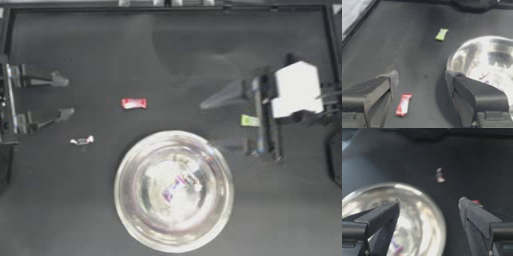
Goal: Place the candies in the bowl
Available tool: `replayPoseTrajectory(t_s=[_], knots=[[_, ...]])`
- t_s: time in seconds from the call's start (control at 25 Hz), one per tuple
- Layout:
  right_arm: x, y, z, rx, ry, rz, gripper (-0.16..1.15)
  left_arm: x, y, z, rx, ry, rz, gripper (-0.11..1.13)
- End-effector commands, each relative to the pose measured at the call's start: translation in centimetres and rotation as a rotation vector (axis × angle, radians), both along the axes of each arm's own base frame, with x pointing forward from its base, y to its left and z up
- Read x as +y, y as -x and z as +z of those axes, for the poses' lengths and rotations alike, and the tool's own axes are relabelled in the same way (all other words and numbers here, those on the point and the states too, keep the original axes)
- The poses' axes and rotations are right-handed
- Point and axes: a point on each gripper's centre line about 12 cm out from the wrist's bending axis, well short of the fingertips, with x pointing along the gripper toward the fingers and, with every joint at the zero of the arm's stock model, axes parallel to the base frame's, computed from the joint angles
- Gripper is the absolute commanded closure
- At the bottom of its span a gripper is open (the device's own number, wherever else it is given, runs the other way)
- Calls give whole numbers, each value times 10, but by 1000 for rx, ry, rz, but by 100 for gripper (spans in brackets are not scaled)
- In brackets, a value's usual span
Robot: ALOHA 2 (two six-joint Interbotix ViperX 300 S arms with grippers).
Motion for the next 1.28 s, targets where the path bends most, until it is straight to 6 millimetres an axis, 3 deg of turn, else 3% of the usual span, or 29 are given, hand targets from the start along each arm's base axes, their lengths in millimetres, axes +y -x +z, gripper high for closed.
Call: replayPoseTrajectory(t_s=[0.04,0.32,0.64,0.96,1.28], knots=[[-6,24,15,-80,24,-32,0,2,-4,9,-11,-2,1,9],[-14,72,5,-196,35,-109,0,1,-5,14,1,2,-9,9],[-15,90,-7,-191,17,-132,0,0,-6,20,119,50,-35,8],[-16,98,-15,-150,3,-143,0,25,-20,0,444,175,-2,5],[-19,106,-24,-149,-23,-174,0,33,-34,-33,688,231,-34,0]])
